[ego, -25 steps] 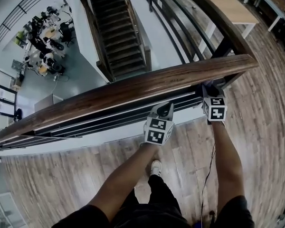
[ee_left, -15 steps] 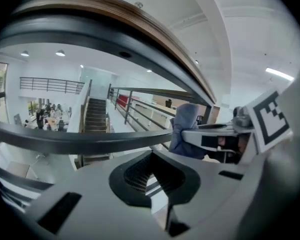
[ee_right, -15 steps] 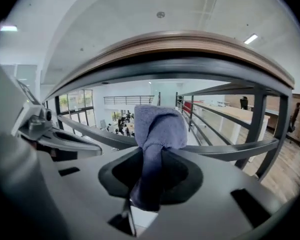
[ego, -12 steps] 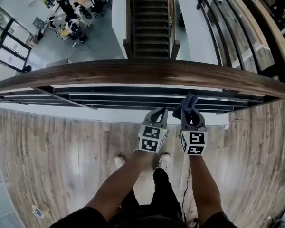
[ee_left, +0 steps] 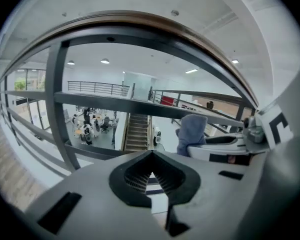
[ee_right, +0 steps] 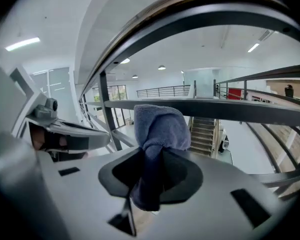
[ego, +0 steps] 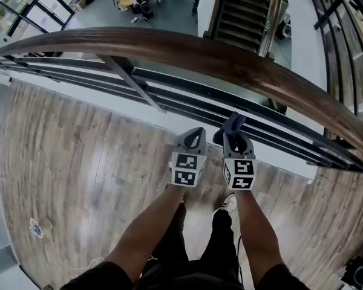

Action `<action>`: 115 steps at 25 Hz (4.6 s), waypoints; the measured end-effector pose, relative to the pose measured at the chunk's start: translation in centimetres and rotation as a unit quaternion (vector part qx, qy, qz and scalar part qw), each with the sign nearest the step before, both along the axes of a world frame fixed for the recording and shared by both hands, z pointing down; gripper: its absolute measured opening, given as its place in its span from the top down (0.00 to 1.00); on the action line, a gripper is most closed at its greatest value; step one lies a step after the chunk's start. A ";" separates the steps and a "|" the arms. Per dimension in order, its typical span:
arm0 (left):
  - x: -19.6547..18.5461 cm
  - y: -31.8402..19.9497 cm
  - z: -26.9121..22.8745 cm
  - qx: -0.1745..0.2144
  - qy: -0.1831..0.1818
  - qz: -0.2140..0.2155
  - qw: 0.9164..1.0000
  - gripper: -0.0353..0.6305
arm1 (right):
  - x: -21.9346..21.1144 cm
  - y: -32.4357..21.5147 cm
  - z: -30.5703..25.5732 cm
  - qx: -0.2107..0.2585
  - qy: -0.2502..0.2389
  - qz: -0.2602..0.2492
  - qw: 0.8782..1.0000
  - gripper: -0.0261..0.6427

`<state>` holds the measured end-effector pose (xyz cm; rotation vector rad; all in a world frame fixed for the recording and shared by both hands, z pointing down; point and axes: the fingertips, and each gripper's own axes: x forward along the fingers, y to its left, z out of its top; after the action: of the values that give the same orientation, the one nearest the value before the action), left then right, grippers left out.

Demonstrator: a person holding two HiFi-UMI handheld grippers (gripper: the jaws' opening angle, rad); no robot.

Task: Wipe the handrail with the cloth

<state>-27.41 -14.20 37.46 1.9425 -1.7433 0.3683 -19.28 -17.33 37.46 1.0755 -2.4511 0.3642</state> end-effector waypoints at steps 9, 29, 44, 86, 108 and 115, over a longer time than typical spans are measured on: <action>-19.5 1.7 4.2 0.006 -0.016 -0.071 0.997 0.95 | -20.3 0.0 5.6 0.005 0.003 -0.074 0.997 0.82; -33.4 1.1 10.5 0.131 -0.035 -0.162 0.977 0.95 | -38.4 -4.2 11.1 0.083 0.046 -0.104 0.990 0.82; -24.2 3.5 9.6 0.180 -0.089 -0.179 0.963 0.95 | -28.8 -3.6 11.7 0.145 0.099 -0.112 0.978 0.82; 22.0 -6.4 11.2 0.241 -0.037 0.068 0.967 0.95 | 25.5 -8.9 13.1 0.160 0.039 0.049 0.985 0.82; 47.6 -8.0 10.0 0.240 -0.019 0.198 0.950 0.95 | 58.6 -12.8 12.7 0.161 0.062 0.232 0.957 0.82; 56.1 -7.5 9.9 0.238 -0.002 0.257 0.936 0.95 | 66.6 -14.0 12.9 0.157 0.092 0.278 0.943 0.82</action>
<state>28.72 -21.67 47.39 2.7546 -1.3854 0.1235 47.35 -31.34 50.32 1.8532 -2.0455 0.0301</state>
